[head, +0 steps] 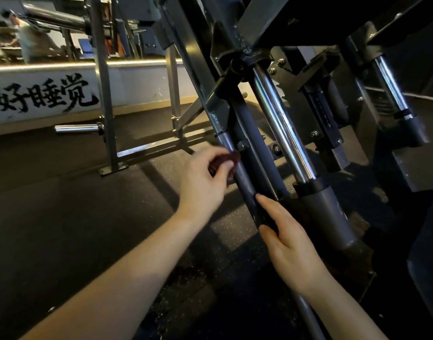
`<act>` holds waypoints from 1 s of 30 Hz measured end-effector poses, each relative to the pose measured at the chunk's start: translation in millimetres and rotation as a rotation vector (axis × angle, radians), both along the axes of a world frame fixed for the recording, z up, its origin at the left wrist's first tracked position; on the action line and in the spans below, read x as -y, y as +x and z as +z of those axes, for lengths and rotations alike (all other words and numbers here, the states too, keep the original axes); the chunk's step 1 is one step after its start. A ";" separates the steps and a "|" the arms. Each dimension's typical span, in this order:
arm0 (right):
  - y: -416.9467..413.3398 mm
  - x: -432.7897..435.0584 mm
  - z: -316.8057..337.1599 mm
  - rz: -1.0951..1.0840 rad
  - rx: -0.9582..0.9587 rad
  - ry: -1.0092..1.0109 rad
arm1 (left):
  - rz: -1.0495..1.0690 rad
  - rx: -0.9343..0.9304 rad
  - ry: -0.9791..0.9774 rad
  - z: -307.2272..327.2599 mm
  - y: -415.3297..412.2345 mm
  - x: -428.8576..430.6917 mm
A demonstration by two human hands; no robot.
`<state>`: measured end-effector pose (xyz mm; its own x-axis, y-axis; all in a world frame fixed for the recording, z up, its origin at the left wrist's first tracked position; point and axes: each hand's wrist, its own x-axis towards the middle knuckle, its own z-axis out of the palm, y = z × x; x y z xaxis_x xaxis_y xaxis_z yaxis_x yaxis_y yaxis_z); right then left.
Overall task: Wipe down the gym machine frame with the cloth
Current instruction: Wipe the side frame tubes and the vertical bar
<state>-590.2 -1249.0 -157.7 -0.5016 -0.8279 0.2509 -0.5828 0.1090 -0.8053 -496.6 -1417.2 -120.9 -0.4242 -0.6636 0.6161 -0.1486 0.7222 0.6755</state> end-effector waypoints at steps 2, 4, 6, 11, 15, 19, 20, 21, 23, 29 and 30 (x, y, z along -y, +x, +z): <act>1.2 -5.1 -4.1 0.010 0.002 -0.007 | -0.054 0.078 -0.052 -21.5 6.0 -18.3; 3.8 -13.5 -10.2 0.010 -0.019 -0.011 | -0.045 0.127 -0.079 -22.2 6.5 -19.7; 5.8 -21.3 -16.3 0.014 -0.047 0.010 | 0.012 0.074 -0.001 -1.4 1.9 -5.2; 3.8 -19.8 -22.5 0.005 -0.030 0.022 | 0.098 0.041 -0.032 26.5 -8.9 15.6; 5.4 -15.5 -26.0 -0.006 -0.034 0.040 | -0.002 0.151 -0.116 -17.6 -1.6 -22.6; -1.5 -18.3 -24.3 0.003 0.020 0.028 | -0.009 0.141 -0.047 -9.4 -1.3 -9.5; -4.0 -19.7 -22.7 0.010 0.051 0.030 | 0.003 0.090 0.031 2.2 -2.4 0.8; -6.0 -20.8 -21.3 0.019 0.081 0.036 | 0.039 0.049 0.055 13.4 -3.7 11.7; -8.4 -22.2 -19.9 0.038 0.128 0.040 | 0.120 0.031 -0.022 25.0 -5.6 23.8; -11.3 -21.2 -24.9 0.042 0.161 -0.003 | -0.088 0.128 -0.133 -41.6 4.1 -33.6; -10.7 -21.8 -25.4 0.050 0.165 -0.012 | -0.130 0.162 -0.146 -51.2 7.6 -42.0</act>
<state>-600.9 -1227.1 -183.1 -0.4948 -0.8504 0.1787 -0.4469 0.0727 -0.8916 -489.1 -1375.2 -172.1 -0.6011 -0.5060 0.6186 -0.1463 0.8306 0.5373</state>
